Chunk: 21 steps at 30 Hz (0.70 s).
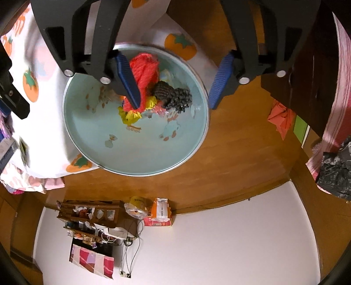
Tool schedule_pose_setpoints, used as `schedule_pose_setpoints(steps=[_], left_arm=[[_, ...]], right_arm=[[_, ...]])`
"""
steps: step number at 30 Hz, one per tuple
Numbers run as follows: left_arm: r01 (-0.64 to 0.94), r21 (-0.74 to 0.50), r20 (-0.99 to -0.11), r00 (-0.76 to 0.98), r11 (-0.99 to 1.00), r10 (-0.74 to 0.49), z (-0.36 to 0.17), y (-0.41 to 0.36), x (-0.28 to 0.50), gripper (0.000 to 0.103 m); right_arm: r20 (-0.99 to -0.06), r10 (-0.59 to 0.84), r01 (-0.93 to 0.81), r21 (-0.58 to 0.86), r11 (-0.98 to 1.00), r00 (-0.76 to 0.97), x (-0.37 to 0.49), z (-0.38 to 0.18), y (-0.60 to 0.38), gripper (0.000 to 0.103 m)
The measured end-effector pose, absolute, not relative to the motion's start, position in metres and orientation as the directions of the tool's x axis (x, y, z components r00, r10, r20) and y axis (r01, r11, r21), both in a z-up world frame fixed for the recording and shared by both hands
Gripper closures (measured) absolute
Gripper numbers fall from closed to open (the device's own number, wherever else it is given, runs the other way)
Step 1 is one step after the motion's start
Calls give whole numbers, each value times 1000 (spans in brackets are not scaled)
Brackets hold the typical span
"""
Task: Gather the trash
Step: 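Move both open tools back over the remaining trash on the table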
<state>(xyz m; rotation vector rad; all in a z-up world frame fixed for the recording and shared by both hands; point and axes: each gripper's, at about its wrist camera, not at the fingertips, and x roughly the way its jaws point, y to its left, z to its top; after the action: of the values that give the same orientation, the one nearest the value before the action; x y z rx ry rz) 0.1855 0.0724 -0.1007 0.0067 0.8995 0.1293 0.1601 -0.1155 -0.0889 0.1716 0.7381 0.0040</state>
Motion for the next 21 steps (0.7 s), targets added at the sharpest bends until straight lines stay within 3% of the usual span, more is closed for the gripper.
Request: schedule_pose_setpoints(steps=[7,11,21], left_arm=[[-97,61,-786,609,993,107,-97,62,157,30],[-87,68,-774,624,994,108,-91,50,143,19],[3,46,-789,613,999,34,-95,16,115,19]], right_arm=[[-676,43,114,186,976,735,125,-91,-140,26],[-670,20,146,190,971,742,103,-90,-156,25],[-667,-50,235,189,953,743,65,-90,-199,25]])
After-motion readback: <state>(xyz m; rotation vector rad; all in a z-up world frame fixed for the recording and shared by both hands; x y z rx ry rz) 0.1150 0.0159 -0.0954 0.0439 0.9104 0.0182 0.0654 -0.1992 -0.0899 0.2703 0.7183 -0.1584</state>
